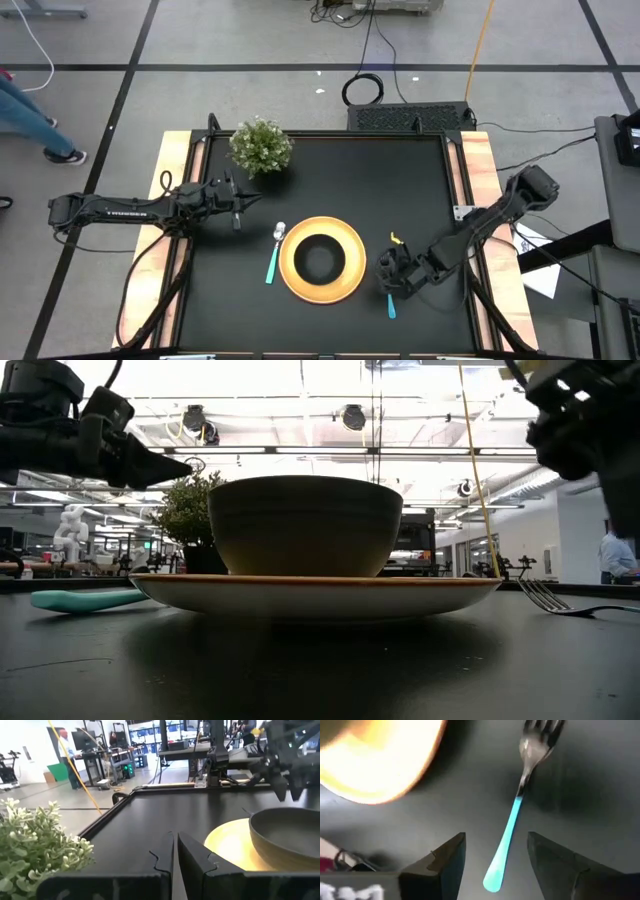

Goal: Set table place
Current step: Put the blue fork on the yellow plate to the right of the black bowl

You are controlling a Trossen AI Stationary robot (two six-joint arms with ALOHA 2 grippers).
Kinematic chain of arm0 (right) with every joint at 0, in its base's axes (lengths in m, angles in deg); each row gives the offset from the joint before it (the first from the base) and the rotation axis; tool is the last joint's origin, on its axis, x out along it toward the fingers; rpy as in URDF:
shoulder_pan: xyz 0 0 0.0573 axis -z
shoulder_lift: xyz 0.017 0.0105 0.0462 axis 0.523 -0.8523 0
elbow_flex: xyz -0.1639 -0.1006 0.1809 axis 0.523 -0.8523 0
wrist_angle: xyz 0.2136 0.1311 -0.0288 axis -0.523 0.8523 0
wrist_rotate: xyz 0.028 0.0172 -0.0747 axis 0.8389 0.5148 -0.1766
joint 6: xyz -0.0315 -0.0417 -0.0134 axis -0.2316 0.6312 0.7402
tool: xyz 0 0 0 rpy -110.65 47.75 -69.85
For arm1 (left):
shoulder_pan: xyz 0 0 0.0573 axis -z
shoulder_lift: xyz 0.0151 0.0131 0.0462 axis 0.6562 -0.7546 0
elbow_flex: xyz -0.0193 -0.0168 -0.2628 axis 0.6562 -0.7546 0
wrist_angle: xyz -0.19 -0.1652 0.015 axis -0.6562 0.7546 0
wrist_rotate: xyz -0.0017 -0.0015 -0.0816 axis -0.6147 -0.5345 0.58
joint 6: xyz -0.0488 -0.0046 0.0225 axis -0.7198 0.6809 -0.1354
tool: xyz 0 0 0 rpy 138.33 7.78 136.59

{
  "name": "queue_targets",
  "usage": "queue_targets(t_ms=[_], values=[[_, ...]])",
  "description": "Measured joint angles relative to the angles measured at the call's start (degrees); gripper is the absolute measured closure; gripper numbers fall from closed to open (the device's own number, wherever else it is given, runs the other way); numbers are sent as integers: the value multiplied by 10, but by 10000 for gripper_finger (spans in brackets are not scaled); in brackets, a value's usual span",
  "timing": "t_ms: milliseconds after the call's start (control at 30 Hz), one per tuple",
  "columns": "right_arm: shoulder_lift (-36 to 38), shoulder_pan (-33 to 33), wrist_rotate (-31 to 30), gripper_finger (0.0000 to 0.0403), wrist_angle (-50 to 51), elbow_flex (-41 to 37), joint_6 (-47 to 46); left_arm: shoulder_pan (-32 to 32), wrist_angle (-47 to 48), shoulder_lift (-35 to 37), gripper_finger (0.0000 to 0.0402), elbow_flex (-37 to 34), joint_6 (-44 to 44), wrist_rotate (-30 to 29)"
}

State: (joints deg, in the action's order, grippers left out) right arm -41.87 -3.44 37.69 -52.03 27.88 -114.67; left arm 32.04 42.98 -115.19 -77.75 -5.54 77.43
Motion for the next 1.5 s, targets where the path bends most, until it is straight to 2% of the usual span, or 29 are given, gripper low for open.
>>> queue_targets(t_ms=[133, 533, 1033, 1200, 1500], values=[[-23, 4, 41, 204, -10, 0, -7, 0, 1, 0, 371, 0, -11, 0], [-61, 9, 36, 204, -17, 0, -74, 0, 3, 0, 371, 0, 28, 0], [-87, 31, 48, 206, -24, 2, -65, 0, 37, 0, 371, 0, 15, 0], [-88, 46, 59, 233, -16, 1, -40, 0, 37, 0, 371, 0, 13, 0], [-88, 50, 62, 316, -11, 0, -18, 0, 37, 0, 371, 0, 13, 0]])
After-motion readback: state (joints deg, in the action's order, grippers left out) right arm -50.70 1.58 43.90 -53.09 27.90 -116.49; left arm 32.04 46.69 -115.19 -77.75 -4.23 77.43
